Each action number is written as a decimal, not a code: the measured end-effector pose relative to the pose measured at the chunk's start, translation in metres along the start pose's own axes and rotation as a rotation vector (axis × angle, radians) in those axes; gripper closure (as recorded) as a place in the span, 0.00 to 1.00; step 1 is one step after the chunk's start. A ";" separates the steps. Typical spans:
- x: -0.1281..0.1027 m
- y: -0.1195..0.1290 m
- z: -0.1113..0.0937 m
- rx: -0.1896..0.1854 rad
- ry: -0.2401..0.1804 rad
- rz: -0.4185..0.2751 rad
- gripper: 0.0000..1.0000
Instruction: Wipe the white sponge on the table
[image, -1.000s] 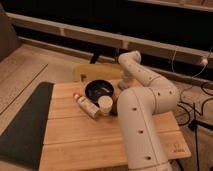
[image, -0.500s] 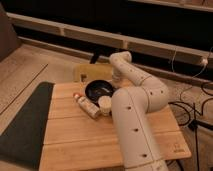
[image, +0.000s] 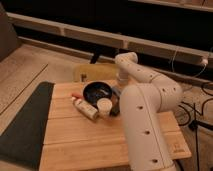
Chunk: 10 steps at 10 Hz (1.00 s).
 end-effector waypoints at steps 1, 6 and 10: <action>0.006 -0.013 0.001 0.023 0.010 0.025 1.00; -0.038 -0.032 0.010 0.117 -0.036 -0.009 1.00; -0.073 0.004 0.018 0.061 -0.090 -0.073 1.00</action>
